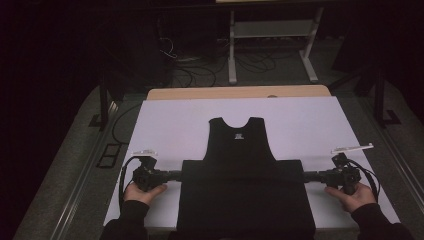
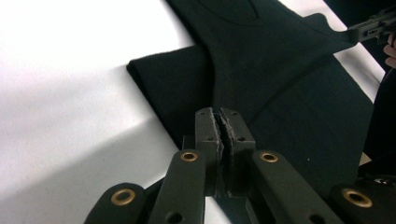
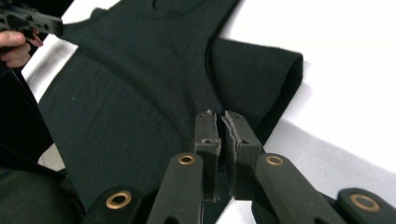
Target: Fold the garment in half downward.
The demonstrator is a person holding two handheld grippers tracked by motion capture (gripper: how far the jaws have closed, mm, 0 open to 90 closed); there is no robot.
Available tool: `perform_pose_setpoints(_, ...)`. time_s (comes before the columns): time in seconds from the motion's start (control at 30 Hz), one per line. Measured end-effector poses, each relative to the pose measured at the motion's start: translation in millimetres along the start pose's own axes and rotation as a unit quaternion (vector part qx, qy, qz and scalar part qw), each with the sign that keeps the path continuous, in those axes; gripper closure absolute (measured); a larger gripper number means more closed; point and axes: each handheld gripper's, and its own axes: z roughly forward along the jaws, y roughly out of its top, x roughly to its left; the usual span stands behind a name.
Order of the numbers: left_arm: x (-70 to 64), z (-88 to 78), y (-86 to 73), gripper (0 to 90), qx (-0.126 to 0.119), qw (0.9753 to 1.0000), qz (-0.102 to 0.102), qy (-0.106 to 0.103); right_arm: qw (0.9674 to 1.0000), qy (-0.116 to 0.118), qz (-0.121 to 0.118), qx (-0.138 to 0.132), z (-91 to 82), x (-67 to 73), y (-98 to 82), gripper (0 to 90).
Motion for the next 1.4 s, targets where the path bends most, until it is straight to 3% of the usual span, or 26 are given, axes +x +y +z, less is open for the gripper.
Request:
perform_pose_setpoints(0.1, 1.3, -0.7, -0.3, 81.1, -0.001, 1.0000, 0.001, 0.007, 0.9997, 0.001, 0.015, 0.021, 4.3, -2.3, -1.3, 79.7)
perform_pose_setpoints(0.27, 2.3, -2.2, -0.5, 73.6, -0.012, 0.9998, -0.001, 0.016, 0.9996, -0.010, 0.017, 0.022, 4.4, -1.8, -1.4, 71.8)
perform_pose_setpoints(0.37, 1.8, -2.7, 0.2, 57.9, -0.015, 0.9995, 0.004, 0.026, 0.9998, -0.021, 0.001, 0.008, 2.1, 0.1, -1.3, 60.6)
perform_pose_setpoints(0.47, 0.8, -3.3, 1.0, 51.1, -0.021, 0.9991, 0.012, 0.036, 0.9996, -0.027, -0.007, 0.004, 1.8, 1.4, -1.0, 55.5)
perform_pose_setpoints(0.5, 0.3, -3.4, 1.2, 44.1, -0.024, 0.9988, 0.012, 0.041, 0.9992, -0.036, -0.017, 0.002, 2.0, 3.2, -0.6, 48.3)
perform_pose_setpoints(0.57, 0.0, -4.4, 1.6, 41.3, -0.027, 0.9983, 0.018, 0.048, 0.9991, -0.038, -0.018, 0.000, 2.1, 3.9, -0.4, 46.0)
perform_pose_setpoints(0.6, -0.1, -4.9, 1.9, 37.3, -0.029, 0.9980, 0.020, 0.052, 0.9988, -0.042, -0.025, -0.004, 1.8, 5.0, 0.1, 40.7)
perform_pose_setpoints(0.8, -0.1, -8.4, 3.9, 27.5, -0.045, 0.9978, 0.029, 0.038, 0.9978, -0.052, -0.037, -0.016, 0.5, 6.4, 2.0, 24.0)
perform_pose_setpoints(0.9, -0.9, -7.7, 6.7, 18.2, -0.046, 0.9973, 0.041, 0.040, 0.9970, -0.053, -0.047, -0.032, -2.2, 7.3, 4.8, 13.0)
perform_pose_setpoints(1.0, -2.6, -6.3, 9.5, 14.2, -0.044, 0.9966, 0.055, 0.041, 0.9965, -0.052, -0.054, -0.037, -2.9, 7.3, 6.0, 10.6)
perform_pose_setpoints(1.07, -3.1, -5.5, 10.8, 11.5, -0.045, 0.9962, 0.062, 0.041, 0.9961, -0.050, -0.061, -0.038, -3.3, 7.5, 7.8, 2.2)
perform_pose_setpoints(1.2, -1.8, -3.6, 13.6, 6.4, -0.051, 0.9948, 0.073, 0.049, 0.9951, -0.048, -0.078, -0.039, -2.0, 8.1, 11.2, 0.0)
perform_pose_setpoints(1.4, 5.2, 1.1, 19.0, 0.0, -0.044, 0.9950, 0.076, 0.047, 0.9937, -0.054, -0.090, -0.040, -0.8, 8.8, 15.6, 0.0)
